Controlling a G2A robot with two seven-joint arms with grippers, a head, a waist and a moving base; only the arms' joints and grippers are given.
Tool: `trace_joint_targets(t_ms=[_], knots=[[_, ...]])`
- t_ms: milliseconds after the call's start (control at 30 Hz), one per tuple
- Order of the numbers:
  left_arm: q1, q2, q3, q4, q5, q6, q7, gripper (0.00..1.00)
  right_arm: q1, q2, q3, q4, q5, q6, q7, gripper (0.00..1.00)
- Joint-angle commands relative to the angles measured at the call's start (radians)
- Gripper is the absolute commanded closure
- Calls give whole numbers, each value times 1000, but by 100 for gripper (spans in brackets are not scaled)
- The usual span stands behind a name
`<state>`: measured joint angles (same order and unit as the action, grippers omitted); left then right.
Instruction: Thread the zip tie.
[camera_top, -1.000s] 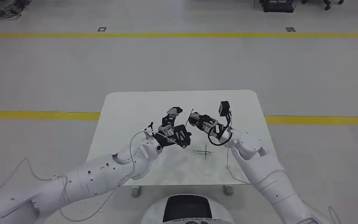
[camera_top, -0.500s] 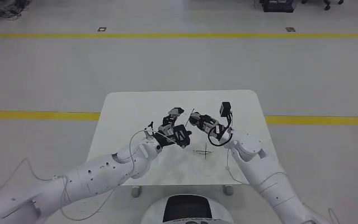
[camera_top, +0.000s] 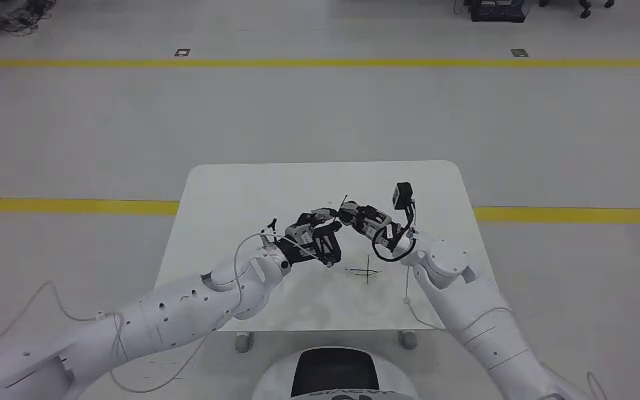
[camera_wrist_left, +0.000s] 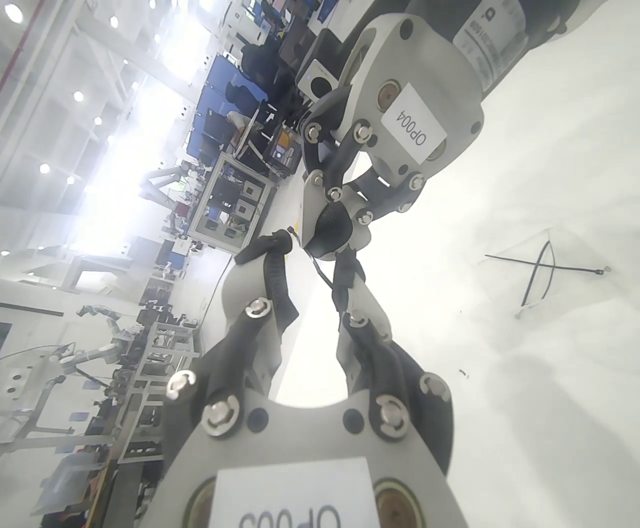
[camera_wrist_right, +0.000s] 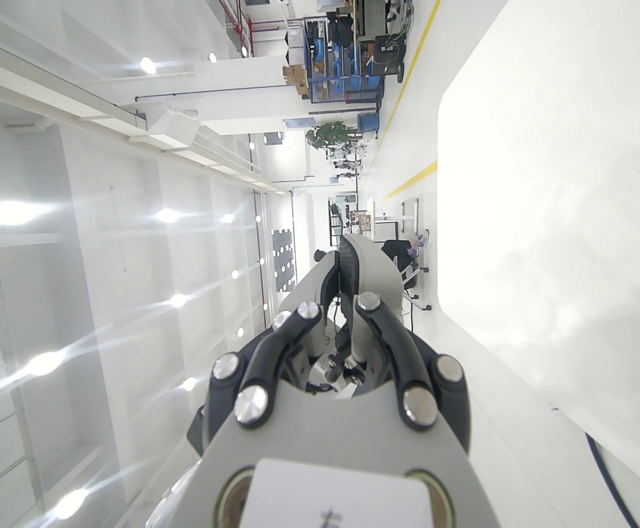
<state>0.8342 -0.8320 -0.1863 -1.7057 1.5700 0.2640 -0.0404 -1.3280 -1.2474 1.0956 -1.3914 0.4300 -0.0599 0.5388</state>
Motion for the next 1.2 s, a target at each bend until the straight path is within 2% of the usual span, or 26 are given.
trace_joint_targets(t_ms=[0,100,200,367,533,700,767,933,967,1000,1167], knots=[[-1,-1,0,1,0,-2,1,79,-1,0,1,1,1,-2,2,100],[-1,-2,1,2,0,-3,1,83,-2,0,4,2,3,-7,6,100],[-1,-3,1,3,0,-2,1,91,-2,-1,5,4,9,-9,15,100],[0,-4,0,5,0,-2,2,91,0,-2,7,9,13,-11,26,100],[1,-6,-1,7,0,-4,4,86,3,-3,7,15,12,-8,31,100],[1,-7,-2,8,0,-7,11,91,6,-4,5,20,12,-5,35,100],[2,-8,-3,9,0,-10,14,100,7,-5,5,21,13,-5,36,100],[5,-12,-11,13,0,-33,16,100,13,-6,5,23,21,3,41,100],[3,-13,-15,11,0,-37,18,100,15,-6,6,22,17,6,41,71],[2,-12,-21,14,0,-40,20,100,15,-5,8,18,10,9,37,0],[35,-3,-71,24,-46,-23,43,100,5,-4,17,8,8,11,23,0]])
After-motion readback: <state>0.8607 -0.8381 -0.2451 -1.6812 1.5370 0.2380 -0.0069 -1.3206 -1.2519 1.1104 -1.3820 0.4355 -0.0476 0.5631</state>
